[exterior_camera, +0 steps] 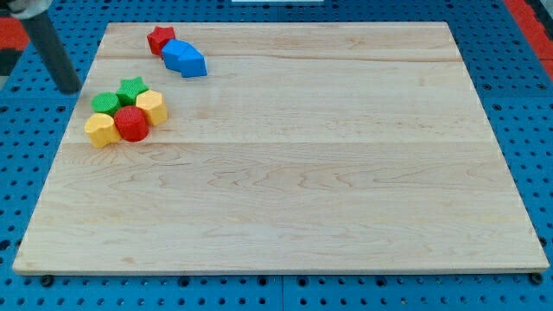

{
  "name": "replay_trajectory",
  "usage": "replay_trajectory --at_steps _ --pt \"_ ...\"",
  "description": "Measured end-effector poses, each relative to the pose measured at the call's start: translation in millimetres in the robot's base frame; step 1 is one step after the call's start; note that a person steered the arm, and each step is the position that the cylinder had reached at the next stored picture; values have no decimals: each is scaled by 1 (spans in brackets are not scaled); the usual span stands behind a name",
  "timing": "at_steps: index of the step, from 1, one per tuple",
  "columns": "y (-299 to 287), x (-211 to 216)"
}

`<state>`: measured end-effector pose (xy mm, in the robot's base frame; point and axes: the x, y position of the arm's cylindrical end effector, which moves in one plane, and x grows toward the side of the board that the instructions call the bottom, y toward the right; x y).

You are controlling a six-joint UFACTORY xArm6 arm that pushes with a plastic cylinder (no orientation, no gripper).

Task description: Push the yellow heart and green star into the bottom of the red star

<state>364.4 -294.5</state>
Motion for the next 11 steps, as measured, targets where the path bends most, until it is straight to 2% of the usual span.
replay_trajectory --at_steps 3,5,11 --pt "15 130" --pt "34 129" --pt "64 53"
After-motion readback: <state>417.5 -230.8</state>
